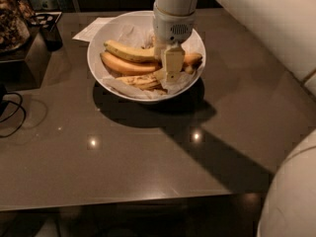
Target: Pick banana from white bowl
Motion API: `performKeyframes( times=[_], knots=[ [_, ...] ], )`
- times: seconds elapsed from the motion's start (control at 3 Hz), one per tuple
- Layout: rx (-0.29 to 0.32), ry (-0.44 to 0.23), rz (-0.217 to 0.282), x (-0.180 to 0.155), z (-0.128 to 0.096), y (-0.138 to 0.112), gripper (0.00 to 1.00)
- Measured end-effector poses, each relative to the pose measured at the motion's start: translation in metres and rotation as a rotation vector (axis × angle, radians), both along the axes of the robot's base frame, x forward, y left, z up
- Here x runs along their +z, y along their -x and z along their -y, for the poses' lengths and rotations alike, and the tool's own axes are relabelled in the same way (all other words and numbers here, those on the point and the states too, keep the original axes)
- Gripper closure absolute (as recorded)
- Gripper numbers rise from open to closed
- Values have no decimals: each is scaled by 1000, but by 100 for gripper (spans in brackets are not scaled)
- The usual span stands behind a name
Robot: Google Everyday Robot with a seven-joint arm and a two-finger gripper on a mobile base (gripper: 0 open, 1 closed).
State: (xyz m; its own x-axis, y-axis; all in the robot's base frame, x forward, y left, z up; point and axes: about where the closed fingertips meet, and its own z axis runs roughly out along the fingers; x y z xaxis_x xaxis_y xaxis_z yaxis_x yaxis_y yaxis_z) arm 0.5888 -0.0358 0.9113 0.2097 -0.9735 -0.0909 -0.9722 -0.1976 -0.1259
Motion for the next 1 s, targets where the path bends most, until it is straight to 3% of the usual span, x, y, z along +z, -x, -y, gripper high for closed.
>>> performKeyframes(
  times=[1.0],
  knots=[
    [-2, 0, -26, -5, -1, -3, 39]
  ],
)
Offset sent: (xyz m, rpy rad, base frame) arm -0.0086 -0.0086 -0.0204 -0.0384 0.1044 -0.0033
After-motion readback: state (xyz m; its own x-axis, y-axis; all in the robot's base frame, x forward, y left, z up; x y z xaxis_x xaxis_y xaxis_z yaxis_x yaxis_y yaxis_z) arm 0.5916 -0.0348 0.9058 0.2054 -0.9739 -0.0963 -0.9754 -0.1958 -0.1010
